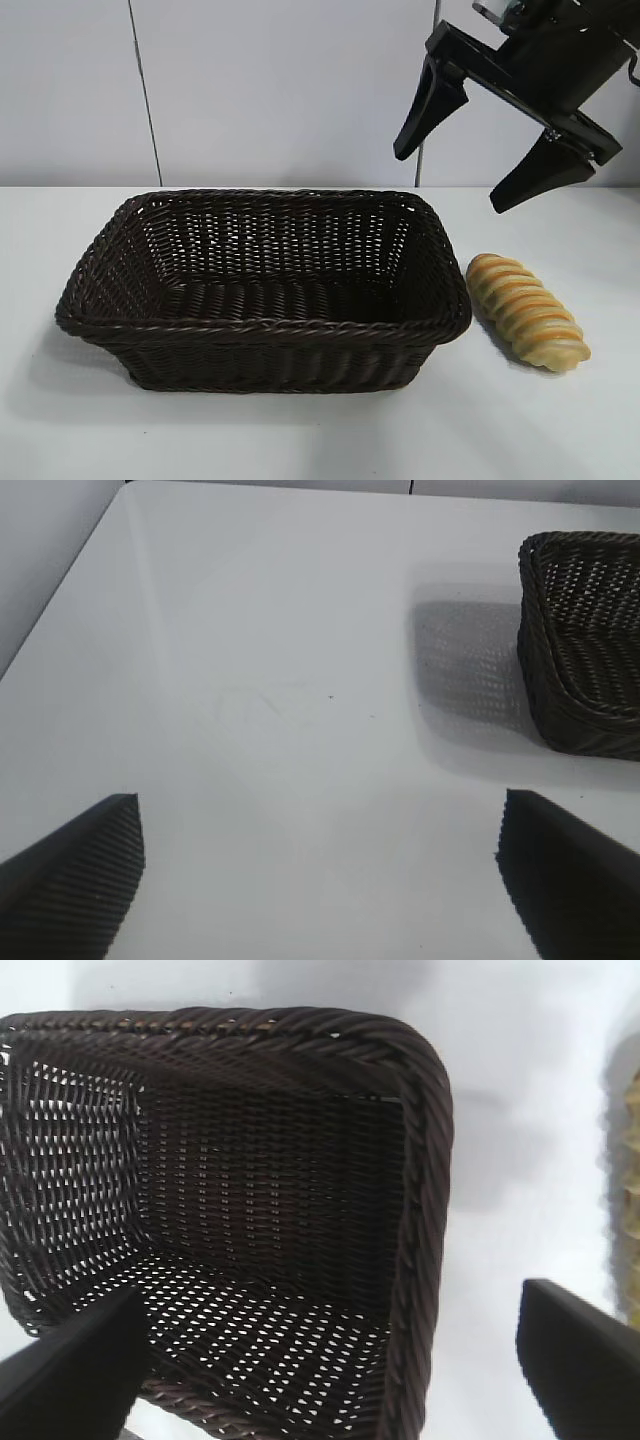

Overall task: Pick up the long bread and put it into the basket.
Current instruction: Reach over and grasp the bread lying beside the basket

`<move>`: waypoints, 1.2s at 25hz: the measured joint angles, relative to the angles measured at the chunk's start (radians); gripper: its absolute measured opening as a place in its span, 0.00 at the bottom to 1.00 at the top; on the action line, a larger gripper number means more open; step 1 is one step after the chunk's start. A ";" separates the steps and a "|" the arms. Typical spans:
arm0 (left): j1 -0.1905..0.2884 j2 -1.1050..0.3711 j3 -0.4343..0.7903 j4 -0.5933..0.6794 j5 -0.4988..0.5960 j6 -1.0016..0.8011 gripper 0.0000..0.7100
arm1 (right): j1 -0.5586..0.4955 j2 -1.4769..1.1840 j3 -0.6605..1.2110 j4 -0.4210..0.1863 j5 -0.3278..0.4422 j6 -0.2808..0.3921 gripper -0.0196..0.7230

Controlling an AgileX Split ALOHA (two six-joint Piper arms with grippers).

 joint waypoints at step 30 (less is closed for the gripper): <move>0.000 0.000 0.001 -0.001 0.000 -0.001 0.98 | 0.000 0.307 -0.007 -0.349 -0.095 0.227 0.90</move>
